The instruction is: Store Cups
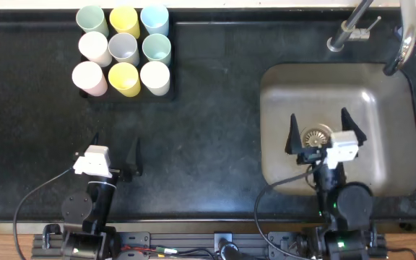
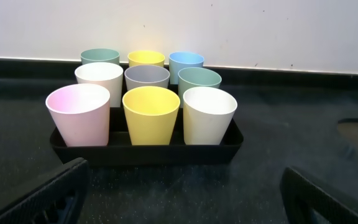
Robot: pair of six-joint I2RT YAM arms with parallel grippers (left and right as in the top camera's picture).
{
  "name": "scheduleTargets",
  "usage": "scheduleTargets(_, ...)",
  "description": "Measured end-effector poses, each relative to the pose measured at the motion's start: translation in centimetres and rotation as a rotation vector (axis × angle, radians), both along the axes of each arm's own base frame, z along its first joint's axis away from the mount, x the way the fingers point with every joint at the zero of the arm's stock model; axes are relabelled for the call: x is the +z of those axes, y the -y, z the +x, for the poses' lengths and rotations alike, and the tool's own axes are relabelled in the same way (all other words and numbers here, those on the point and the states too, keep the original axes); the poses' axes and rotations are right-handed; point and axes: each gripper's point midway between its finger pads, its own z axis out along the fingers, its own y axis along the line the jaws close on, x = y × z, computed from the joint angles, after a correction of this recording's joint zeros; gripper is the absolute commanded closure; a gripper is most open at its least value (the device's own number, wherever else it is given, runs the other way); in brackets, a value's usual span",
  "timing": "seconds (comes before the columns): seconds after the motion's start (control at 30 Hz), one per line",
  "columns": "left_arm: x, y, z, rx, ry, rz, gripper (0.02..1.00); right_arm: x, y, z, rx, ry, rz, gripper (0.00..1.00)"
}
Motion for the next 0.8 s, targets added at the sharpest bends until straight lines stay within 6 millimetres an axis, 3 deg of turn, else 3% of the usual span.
scheduleTargets(0.1,0.0,0.0,0.0,0.000,0.000,0.000,0.018,0.2,0.0,-0.3,0.002,0.094,0.019,0.003)
scheduleTargets(0.33,0.0,0.0,0.0,0.000,0.000,0.000,0.018,-2.8,0.2,-1.4,0.005,0.117,0.038,0.003)
scheduleTargets(0.47,0.0,0.0,0.0,0.000,0.000,0.000,0.018,-2.7,0.3,-2.0,0.006,0.126,0.043,0.003)
scheduleTargets(0.73,0.0,0.0,0.0,0.000,0.000,0.000,0.018,-8.1,0.2,-1.5,0.004,-0.095,0.013,0.003)
scheduleTargets(0.8,0.0,0.0,0.0,0.000,0.000,0.000,0.018,-8.4,0.2,-1.5,0.004,-0.104,0.012,0.005)
